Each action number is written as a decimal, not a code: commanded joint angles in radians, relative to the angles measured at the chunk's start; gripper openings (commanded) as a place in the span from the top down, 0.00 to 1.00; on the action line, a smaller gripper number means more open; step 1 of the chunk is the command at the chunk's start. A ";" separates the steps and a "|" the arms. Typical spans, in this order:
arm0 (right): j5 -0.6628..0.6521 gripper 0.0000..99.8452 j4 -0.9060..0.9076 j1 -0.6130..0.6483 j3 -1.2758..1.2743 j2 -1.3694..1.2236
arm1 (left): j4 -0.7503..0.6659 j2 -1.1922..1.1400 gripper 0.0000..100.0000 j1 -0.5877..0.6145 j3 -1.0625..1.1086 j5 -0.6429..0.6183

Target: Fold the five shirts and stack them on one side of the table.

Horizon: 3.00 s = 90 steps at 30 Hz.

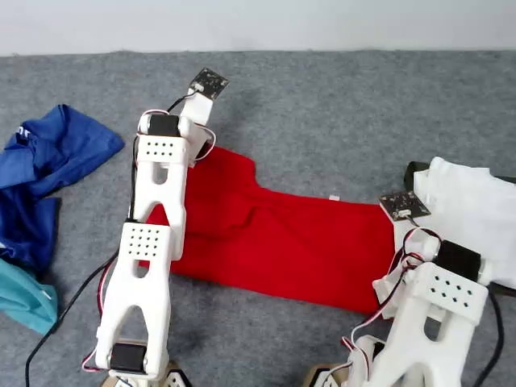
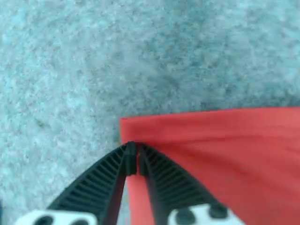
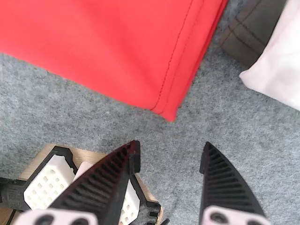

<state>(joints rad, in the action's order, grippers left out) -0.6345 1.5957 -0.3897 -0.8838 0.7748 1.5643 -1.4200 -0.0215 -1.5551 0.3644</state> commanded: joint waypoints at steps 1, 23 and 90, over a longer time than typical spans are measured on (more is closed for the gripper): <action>0.011 0.78 -0.007 0.005 0.003 0.007 | 0.041 0.023 0.99 -0.015 -0.074 0.009; 0.011 0.78 -0.005 0.004 0.003 0.007 | -0.296 0.011 0.84 0.015 0.064 -0.135; -0.032 0.78 0.076 -0.113 0.161 -0.001 | 0.058 1.519 0.88 0.152 1.922 -0.172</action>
<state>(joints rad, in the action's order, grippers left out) -0.6498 1.6832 -0.4787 -0.7610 0.7748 1.6395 0.0269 0.1304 0.3184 0.1726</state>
